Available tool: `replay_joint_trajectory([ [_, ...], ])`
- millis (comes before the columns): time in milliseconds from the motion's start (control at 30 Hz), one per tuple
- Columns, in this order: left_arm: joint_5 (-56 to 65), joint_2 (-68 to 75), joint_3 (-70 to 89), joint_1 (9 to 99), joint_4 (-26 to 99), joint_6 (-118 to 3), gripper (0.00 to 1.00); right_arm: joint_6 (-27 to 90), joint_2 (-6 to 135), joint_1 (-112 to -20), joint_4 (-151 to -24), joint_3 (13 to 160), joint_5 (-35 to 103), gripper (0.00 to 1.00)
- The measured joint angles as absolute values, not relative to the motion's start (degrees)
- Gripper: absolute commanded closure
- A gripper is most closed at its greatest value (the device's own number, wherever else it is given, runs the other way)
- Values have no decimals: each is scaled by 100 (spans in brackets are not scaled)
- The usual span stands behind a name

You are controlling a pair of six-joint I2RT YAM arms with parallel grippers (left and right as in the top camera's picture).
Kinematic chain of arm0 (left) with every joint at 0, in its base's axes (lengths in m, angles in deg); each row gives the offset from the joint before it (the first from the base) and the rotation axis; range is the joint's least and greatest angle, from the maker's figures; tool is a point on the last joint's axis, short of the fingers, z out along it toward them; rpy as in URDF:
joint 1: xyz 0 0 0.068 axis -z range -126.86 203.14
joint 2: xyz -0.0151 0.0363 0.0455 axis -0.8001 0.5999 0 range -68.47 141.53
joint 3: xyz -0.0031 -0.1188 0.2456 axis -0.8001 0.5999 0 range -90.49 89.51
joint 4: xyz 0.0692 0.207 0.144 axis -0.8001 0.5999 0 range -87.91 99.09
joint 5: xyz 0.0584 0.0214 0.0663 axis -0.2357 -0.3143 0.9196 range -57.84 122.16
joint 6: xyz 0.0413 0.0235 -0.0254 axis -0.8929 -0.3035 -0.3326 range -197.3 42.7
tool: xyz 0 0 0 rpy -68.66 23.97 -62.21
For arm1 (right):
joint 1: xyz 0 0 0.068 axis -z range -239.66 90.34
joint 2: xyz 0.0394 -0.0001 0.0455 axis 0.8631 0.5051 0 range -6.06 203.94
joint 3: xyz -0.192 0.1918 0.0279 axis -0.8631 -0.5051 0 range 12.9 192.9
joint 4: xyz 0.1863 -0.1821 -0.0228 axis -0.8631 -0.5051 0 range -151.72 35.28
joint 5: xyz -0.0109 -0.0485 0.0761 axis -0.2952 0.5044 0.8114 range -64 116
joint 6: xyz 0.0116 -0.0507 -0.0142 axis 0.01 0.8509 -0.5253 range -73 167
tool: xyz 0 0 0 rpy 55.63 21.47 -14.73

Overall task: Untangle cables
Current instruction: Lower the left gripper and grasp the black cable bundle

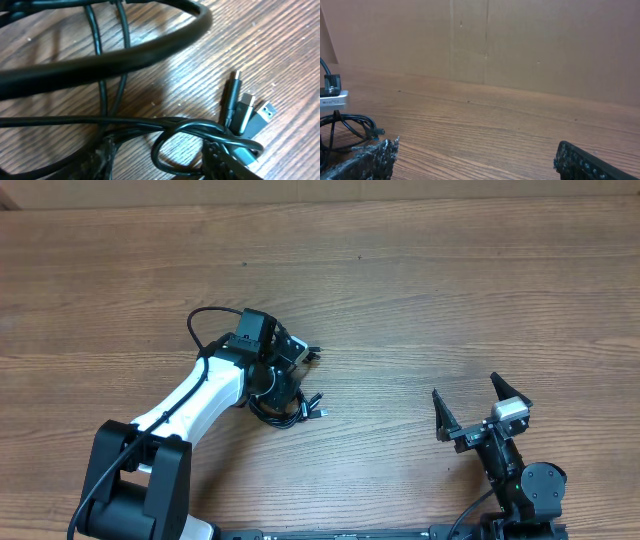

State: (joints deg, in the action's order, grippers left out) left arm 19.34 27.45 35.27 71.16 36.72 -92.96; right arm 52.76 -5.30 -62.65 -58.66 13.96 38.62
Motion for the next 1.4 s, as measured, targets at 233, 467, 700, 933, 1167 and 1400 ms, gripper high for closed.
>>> replay_joint_trajectory([
  [233, 1821, 2745, 3591, 7116, 3674, -9296, 57, 5276, -530, -6265, -5866, 1396, 3862, 0],
  [467, 1790, 2745, 3612, 7116, 3677, -9291, 56, 5276, -530, -6265, -5866, 1396, 3860, 0],
  [700, 1779, 2745, 3634, 7116, 3674, -9294, 56, 5278, -530, -6265, -5869, 1396, 3865, 0],
  [933, 1779, 2745, 3634, 7116, 3674, -9294, 56, 5278, -530, -6265, -5866, 1396, 3862, 0],
  [1167, 1779, 2745, 3761, 7116, 3628, -9294, 57, 5278, -530, -6265, -5866, 1396, 3862, 0],
  [1400, 1779, 2745, 3783, 7116, 3537, -9294, 82, 5276, -530, -6267, -5869, 1396, 3862, 0],
])
